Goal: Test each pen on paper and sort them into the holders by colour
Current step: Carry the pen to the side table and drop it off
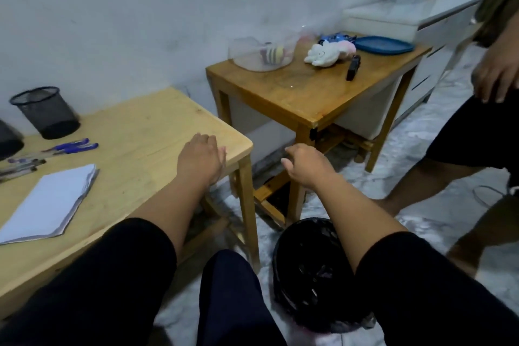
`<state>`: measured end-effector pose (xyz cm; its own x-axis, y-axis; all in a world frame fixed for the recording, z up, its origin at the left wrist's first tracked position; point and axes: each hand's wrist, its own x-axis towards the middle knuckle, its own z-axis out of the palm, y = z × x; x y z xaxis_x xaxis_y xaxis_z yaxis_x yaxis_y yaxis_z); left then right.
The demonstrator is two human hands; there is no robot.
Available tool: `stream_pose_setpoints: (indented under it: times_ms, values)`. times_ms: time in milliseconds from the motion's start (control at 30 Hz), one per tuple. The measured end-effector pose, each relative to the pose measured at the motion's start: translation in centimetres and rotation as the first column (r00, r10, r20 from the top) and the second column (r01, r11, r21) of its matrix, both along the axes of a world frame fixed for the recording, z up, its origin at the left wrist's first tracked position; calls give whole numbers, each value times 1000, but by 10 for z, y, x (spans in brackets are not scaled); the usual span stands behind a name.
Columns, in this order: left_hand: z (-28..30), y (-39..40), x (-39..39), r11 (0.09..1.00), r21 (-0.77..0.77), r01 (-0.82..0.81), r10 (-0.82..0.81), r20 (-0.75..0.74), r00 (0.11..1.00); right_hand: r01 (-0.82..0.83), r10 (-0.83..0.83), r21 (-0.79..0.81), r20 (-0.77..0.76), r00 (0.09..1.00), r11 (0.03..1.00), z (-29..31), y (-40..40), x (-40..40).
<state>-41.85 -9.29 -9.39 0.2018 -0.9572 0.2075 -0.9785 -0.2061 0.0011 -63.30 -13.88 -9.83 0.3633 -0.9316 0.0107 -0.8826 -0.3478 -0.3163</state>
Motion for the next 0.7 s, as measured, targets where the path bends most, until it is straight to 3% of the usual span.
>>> stream_pose_setpoints:
  times_ms: [167,400,700]
  values:
    - [56,11,40,995,-45,-91,91,-13,996,-170,153,-177,-102,983,969,64,-3,71]
    - [113,50,130,963,-175,-204,215,45,976,-360,334,-284,-136,933,889,124,12,195]
    - [91,118,254,887,-136,-441,438,-57,897,-581,567,-256,-133,813,773,119,55,349]
